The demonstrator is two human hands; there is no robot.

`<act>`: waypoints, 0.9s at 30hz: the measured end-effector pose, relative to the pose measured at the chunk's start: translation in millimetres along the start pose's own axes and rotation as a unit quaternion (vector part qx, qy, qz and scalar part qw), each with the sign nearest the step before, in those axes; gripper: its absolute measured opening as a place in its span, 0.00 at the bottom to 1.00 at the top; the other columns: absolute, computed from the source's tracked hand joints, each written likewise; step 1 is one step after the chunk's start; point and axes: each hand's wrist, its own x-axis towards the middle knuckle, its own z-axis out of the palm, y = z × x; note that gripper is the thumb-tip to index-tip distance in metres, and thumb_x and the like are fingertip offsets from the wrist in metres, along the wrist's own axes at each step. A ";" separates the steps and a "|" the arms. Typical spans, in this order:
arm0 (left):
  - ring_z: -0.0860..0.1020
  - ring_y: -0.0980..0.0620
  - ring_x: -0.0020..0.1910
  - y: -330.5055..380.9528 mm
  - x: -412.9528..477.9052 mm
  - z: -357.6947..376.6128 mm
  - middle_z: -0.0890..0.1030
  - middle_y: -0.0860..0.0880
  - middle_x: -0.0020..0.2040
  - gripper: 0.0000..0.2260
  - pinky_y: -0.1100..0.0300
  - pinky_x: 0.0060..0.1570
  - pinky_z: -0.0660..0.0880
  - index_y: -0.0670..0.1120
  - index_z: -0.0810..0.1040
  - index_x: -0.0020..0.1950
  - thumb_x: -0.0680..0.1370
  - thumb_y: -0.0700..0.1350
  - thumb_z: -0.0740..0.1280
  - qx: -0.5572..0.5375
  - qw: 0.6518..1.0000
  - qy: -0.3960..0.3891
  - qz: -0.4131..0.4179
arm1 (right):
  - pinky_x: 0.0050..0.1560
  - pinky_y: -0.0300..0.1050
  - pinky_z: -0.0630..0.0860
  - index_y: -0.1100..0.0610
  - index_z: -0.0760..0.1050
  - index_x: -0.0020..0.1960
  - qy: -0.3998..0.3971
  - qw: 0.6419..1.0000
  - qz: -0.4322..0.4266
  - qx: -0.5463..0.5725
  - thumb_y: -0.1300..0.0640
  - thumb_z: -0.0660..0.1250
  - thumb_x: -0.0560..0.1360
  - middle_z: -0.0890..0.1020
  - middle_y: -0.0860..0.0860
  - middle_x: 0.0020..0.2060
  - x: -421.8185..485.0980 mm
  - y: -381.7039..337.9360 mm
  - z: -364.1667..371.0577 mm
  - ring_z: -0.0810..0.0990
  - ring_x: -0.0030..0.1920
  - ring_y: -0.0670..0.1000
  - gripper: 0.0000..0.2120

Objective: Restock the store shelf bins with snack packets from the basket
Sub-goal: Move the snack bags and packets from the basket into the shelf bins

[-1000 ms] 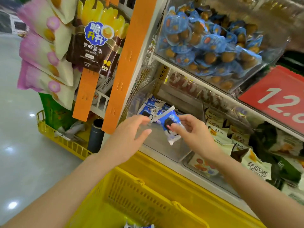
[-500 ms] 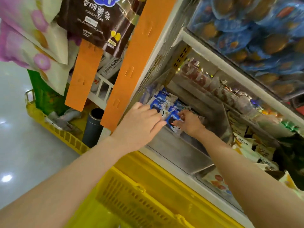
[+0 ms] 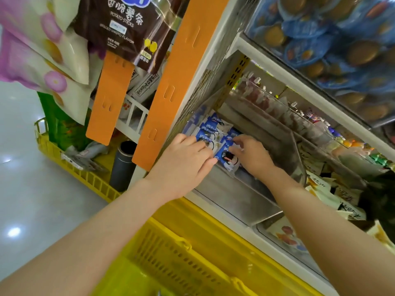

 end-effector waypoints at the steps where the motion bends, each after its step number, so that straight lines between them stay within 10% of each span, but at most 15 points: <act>1: 0.74 0.51 0.50 2.3 -0.6 -1.5 0.79 0.51 0.48 0.21 0.55 0.58 0.63 0.48 0.77 0.53 0.80 0.53 0.45 0.000 1.000 -0.011 -0.005 | 0.59 0.50 0.74 0.56 0.71 0.65 0.026 0.999 -0.005 0.029 0.52 0.61 0.79 0.77 0.53 0.61 -9.2 -5.0 -4.7 0.76 0.59 0.53 0.16; 8: 0.70 0.52 0.62 30.8 -20.4 -16.3 0.75 0.50 0.61 0.15 0.58 0.65 0.62 0.47 0.72 0.64 0.81 0.48 0.53 -0.044 0.998 -0.009 -0.046 | 0.61 0.38 0.67 0.51 0.67 0.68 0.046 0.990 -0.086 0.106 0.48 0.54 0.80 0.75 0.47 0.63 -118.3 -21.8 -12.7 0.74 0.62 0.45 0.18; 12: 0.76 0.51 0.51 56.9 -56.0 -18.5 0.79 0.49 0.50 0.14 0.58 0.54 0.69 0.45 0.78 0.55 0.78 0.46 0.54 -0.041 0.998 0.028 -0.030 | 0.70 0.37 0.57 0.58 0.68 0.69 0.077 0.978 -0.190 0.029 0.55 0.58 0.80 0.71 0.52 0.68 -175.5 -16.3 -2.1 0.66 0.70 0.49 0.19; 17: 0.76 0.50 0.47 61.6 -123.0 8.3 0.78 0.51 0.47 0.09 0.59 0.49 0.69 0.47 0.78 0.52 0.78 0.44 0.58 -0.040 0.996 -0.021 -0.080 | 0.54 0.39 0.69 0.58 0.77 0.56 0.105 0.968 -0.221 0.047 0.56 0.62 0.76 0.80 0.52 0.50 -222.6 -3.4 43.7 0.75 0.52 0.48 0.11; 27: 0.75 0.39 0.54 -4.9 -226.7 50.1 0.75 0.41 0.57 0.14 0.49 0.48 0.68 0.44 0.69 0.64 0.80 0.47 0.58 0.008 0.901 -0.208 -0.380 | 0.65 0.43 0.66 0.55 0.58 0.74 -0.296 0.953 -0.042 0.051 0.55 0.51 0.83 0.65 0.51 0.69 -294.3 35.4 230.1 0.66 0.67 0.51 0.20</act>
